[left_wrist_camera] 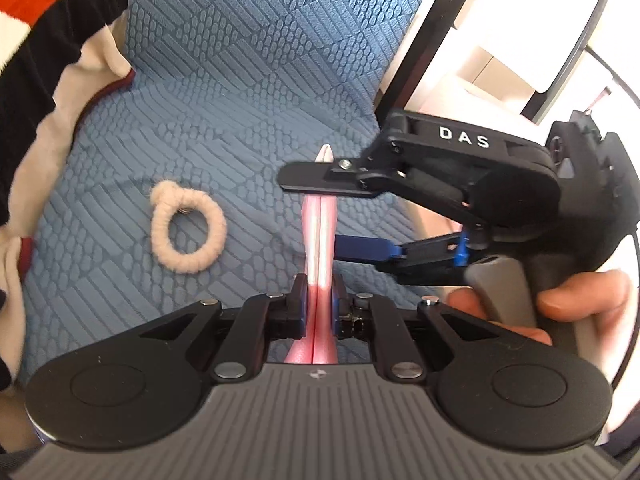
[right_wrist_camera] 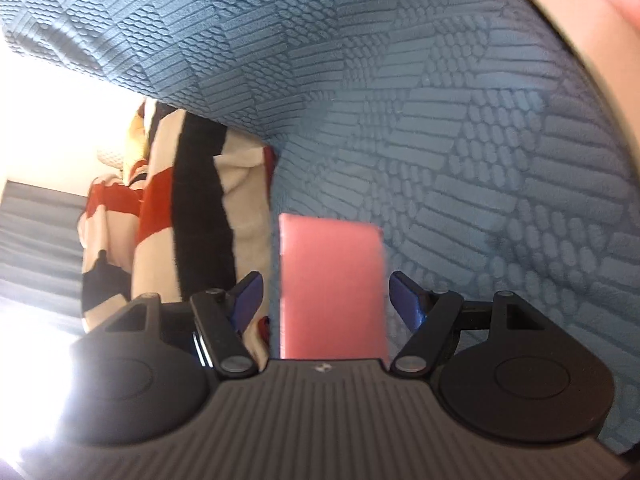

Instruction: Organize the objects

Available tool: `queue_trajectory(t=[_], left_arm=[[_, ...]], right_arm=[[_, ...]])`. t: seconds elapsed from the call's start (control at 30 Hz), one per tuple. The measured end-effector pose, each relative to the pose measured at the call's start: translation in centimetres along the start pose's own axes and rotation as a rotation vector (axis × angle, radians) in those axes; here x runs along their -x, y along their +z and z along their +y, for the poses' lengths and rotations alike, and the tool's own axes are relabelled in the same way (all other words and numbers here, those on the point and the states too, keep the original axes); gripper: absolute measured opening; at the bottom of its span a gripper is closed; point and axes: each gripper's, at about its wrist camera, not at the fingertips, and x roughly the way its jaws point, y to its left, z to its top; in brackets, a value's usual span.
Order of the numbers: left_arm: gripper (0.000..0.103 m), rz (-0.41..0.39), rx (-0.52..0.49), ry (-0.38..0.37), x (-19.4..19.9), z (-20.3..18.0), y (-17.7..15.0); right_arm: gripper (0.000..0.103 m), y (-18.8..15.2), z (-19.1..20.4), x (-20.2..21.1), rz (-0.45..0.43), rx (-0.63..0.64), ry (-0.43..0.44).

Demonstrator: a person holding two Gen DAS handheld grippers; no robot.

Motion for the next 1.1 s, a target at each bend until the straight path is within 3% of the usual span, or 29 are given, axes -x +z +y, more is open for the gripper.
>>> queue_trajectory(t=[0.07,0.17,0.3,0.37,0.43,0.6,0.77,0.83,0.93,1.1], left_arm=[[0.013,-0.002,0.014,-0.014,0.2,0.1,0.0],[0.013,-0.002,0.044,-0.037,0.2,0.6,0.1],[0.015,0.011,0.078,-0.049,0.2,1.1,0.2],[0.020,0.007,0.083,-0.052,0.3,1.0,0.2],[0.035,0.008,0.089,-0.041,0.2,1.2,0.4],[0.042,0.023,0.107,-0.029,-0.4,1.6,0.7],[0.039,0.013,0.103,-0.025,-0.1,1.5,0.5],[0.024,0.004,0.096,-0.001,0.0,1.3,0.5],[0.014,0.010,0.115,0.025,0.2,1.4,0.4],[0.013,0.028,0.146,0.100,1.0,2.0,-0.1]], right_arm=[[0.071,-0.1,0.0,-0.2,0.003,0.007,-0.009],[0.054,-0.4,-0.2,-0.7,0.040,0.003,-0.015],[0.051,-0.6,0.1,-0.4,0.047,0.043,-0.009],[0.049,-0.8,0.4,-0.3,0.053,0.061,0.010],[0.048,-1.1,0.6,-0.2,0.061,0.079,0.022],[0.048,-1.5,1.1,-0.3,0.080,0.108,0.025],[0.049,-1.4,1.2,-0.4,0.088,0.109,0.028],[0.053,-1.4,1.4,-0.5,0.086,0.118,0.021],[0.055,-1.2,1.8,-0.6,0.072,0.137,0.017],[0.058,0.3,2.1,0.3,-0.024,0.129,0.037]])
